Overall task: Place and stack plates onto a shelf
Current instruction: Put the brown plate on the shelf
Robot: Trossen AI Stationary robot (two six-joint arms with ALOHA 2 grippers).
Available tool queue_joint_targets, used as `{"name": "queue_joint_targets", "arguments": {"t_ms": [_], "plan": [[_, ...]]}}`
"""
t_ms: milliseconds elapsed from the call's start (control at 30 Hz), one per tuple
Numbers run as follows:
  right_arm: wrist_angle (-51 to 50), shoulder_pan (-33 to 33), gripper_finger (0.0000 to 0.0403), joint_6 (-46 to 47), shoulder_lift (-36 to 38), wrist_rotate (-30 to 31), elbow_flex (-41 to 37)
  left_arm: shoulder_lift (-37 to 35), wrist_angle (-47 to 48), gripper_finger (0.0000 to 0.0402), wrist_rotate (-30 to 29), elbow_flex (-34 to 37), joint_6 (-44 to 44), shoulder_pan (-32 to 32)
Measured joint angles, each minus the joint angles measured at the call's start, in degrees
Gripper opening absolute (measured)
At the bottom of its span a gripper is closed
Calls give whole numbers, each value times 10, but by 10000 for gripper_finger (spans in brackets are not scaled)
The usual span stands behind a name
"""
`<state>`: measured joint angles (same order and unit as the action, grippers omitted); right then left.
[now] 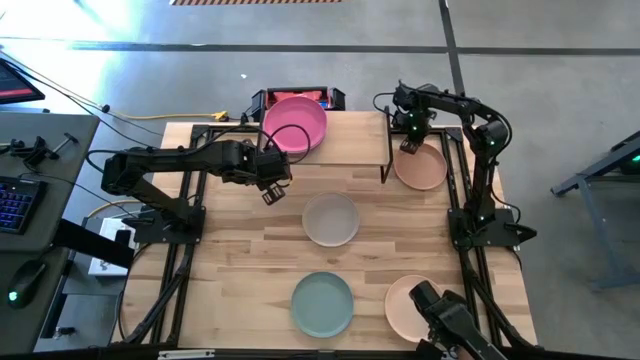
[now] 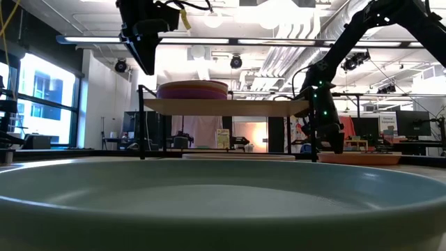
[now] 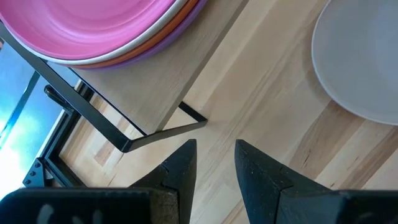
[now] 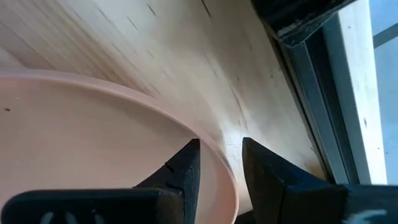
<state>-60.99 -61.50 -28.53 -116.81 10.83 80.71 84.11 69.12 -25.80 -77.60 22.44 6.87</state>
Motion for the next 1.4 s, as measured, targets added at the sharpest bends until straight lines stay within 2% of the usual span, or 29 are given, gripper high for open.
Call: {"name": "queue_joint_targets", "arguments": {"t_ms": [200, 367, 433, 867, 1000, 1400], "plan": [[2, 0, 84, 0, 0, 0, 0, 0, 0, 99, 0, 0, 0, 0], [2, 0, 19, 1, 0, 4, 0, 0, 0, 99, 0, 0, 0, 0], [2, 0, 7, 3, 0, 11, 0, 0, 0, 99, 0, 0, 0, 0], [-48, 0, 1, 25, 0, 30, 0, 0, 0, 99, 0, 0, 0, 0], [-87, 0, 0, 28, 4, 60, 0, 0, 0, 99, 0, 0, 0, 0], [-120, 0, 0, 37, 89, 72, 2, 0, 0, 99, 0, 0, 0, 0]]}}
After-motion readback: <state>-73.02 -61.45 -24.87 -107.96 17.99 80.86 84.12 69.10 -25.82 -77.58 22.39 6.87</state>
